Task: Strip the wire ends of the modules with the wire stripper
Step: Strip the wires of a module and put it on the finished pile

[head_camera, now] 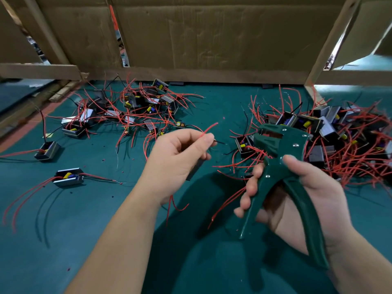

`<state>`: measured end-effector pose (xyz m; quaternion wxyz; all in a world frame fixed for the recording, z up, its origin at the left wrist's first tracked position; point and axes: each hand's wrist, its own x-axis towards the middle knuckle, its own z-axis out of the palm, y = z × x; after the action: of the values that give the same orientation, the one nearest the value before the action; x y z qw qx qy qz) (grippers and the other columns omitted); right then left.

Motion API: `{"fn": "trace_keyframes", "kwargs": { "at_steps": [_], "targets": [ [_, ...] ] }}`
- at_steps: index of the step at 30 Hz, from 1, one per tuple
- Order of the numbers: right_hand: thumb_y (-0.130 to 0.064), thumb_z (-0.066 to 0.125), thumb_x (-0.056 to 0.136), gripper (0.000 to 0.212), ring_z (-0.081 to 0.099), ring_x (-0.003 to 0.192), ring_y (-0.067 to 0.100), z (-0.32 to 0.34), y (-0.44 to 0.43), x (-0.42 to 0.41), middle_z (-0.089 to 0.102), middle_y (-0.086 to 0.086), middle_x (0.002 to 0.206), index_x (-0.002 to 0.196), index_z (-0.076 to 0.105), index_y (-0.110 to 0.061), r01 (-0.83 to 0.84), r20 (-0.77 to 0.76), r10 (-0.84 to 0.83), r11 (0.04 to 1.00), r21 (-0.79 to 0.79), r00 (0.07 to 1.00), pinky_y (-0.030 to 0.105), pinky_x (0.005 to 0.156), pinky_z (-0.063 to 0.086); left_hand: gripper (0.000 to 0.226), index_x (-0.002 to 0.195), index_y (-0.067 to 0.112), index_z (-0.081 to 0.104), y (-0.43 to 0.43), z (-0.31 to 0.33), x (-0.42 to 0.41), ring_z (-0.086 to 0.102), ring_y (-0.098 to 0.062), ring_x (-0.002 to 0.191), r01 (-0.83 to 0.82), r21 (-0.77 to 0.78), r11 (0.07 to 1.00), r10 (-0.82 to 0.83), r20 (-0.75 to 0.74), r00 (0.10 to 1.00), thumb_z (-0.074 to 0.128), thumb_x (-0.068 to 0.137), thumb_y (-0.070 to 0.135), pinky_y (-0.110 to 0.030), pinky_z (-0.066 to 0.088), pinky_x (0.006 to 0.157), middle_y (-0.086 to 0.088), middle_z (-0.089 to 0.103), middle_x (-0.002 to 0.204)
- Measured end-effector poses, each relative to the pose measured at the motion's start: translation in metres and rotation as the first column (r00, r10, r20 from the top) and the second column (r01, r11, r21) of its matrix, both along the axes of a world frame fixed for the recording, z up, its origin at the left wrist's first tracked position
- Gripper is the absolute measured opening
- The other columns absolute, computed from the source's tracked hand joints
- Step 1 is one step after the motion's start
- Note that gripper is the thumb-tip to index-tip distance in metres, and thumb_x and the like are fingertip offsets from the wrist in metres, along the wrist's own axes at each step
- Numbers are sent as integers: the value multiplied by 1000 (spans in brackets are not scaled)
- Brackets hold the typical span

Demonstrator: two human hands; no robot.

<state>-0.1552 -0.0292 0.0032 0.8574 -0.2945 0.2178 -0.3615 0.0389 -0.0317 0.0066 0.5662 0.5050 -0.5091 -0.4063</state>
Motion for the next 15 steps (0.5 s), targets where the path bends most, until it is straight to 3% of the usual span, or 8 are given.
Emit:
{"fn": "trace_keyframes", "kwargs": {
  "at_steps": [3,8,15],
  "targets": [
    [-31,85,48,49,63,63,39,-4,2,2,59,26,73,81,66,-1,-78,-75,79,997,18,994,50,63,55,21,58,25,67,0,2,-2,48,-20,64,-25,-15,1000,23,-71,997,68,77,34,-28,39,62,5,62,58],
    [-31,81,62,42,62,69,42,-10,11,8,60,27,76,87,64,-2,-219,-71,215,973,-67,974,52,69,52,16,58,25,68,3,5,-10,43,-11,53,-33,-28,999,30,-98,995,67,69,37,-17,31,44,4,59,55],
    [-53,80,63,53,62,64,41,-14,15,10,60,25,71,82,63,-5,-169,-139,152,978,-120,978,52,65,51,21,58,18,65,5,3,-14,40,0,41,1,-54,999,-5,-84,996,66,79,20,-11,32,41,3,57,54]
  ]
}}
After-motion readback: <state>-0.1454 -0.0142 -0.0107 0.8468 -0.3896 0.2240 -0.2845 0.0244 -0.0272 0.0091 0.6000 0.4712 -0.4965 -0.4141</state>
